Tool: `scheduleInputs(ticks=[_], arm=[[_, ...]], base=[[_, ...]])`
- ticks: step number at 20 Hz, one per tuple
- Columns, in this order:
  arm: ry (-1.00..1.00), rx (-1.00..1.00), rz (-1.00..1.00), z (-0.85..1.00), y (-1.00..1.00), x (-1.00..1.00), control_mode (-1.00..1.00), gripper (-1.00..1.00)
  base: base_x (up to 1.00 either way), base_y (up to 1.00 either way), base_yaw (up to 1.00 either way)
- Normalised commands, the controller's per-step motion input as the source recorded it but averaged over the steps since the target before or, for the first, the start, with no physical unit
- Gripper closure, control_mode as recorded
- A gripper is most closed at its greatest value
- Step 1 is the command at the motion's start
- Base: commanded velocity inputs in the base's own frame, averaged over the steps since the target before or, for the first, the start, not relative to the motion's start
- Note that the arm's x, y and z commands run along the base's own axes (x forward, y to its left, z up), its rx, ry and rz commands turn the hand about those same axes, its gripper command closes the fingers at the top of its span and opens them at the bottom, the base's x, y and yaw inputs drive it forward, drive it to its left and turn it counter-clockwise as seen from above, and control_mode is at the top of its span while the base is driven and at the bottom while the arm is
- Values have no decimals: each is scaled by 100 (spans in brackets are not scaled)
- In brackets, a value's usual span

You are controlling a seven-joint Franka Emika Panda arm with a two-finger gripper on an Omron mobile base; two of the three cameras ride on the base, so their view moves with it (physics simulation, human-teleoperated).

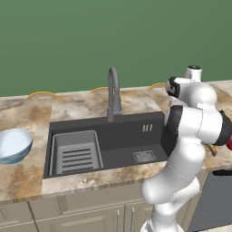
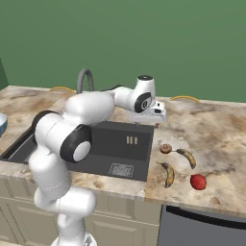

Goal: There is a mixed pile of frozen fruits and vegetables on the counter. Locate all the frozen vegetables and place the items in a bowl on the counter. Take all the frozen fruits and defrost them in a running sink.

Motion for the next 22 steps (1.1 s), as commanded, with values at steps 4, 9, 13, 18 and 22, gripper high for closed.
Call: scheduleInputs(ticks=[4, 9, 13, 18, 22], arm=[[13, -5, 0, -57, -50, 70, -100, -100], [6, 1, 2, -43, -53, 44, -100, -100], [10, 2, 0, -27, -39, -19, -100, -100], [12, 0, -3, -25, -3, -31, -100, -100], [16, -5, -4, -37, 1, -33, -100, -100]], base=[[0, 0, 0], [0, 0, 0], [0, 0, 0], [0, 0, 0], [0, 0, 0]])
